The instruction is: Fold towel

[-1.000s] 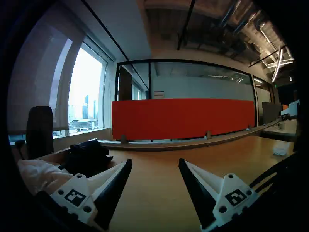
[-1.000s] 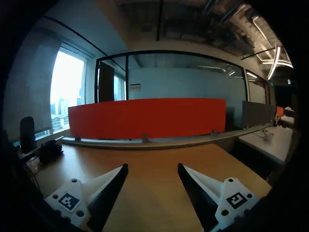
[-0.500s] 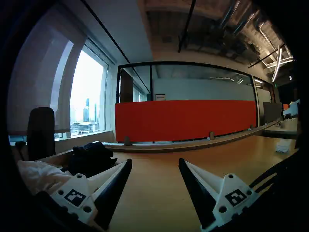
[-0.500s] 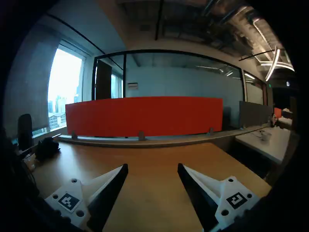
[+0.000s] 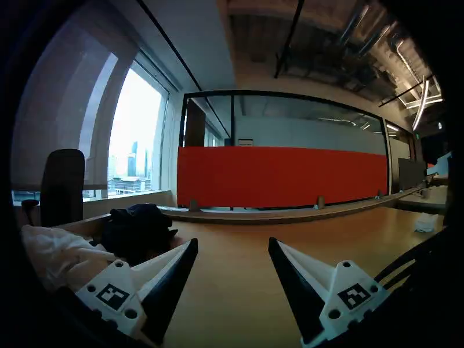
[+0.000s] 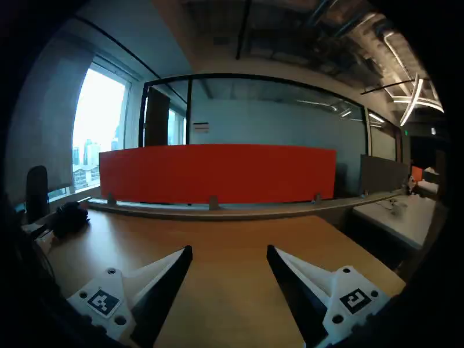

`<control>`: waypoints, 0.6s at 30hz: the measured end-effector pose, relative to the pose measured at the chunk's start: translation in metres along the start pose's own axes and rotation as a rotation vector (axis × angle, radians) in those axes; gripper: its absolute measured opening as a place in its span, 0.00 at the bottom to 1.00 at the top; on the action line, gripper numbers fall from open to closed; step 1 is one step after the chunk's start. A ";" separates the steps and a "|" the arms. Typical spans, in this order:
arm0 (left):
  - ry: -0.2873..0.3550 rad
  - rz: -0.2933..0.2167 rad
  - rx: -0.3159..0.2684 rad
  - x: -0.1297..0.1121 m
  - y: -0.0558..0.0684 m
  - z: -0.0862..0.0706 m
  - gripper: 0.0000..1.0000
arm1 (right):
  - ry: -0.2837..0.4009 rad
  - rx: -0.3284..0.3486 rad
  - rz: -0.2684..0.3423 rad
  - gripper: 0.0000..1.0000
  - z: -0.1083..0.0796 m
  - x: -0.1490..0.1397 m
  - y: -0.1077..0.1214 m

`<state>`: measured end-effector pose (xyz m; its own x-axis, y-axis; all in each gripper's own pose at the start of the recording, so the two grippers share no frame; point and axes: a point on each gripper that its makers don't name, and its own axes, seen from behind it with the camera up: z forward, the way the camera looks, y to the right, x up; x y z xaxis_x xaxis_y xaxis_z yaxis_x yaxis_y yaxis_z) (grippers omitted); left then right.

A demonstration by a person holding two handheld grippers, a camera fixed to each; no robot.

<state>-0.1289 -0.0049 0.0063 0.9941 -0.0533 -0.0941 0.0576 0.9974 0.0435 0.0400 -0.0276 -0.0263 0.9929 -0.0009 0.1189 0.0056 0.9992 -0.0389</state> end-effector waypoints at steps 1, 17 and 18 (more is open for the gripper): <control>-0.002 0.000 0.002 -0.001 -0.001 0.000 0.90 | -0.001 0.001 0.000 1.00 0.001 0.000 0.000; -0.055 0.025 0.008 -0.018 -0.001 0.004 0.90 | 0.004 0.016 0.003 1.00 0.000 0.001 -0.001; -0.056 0.025 0.006 -0.018 -0.001 0.004 0.90 | 0.006 0.017 0.004 1.00 0.000 0.001 -0.001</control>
<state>-0.1461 -0.0051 0.0122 0.9988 -0.0307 -0.0370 0.0326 0.9982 0.0512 0.0414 -0.0288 -0.0265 0.9936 0.0025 0.1129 0.0001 0.9997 -0.0228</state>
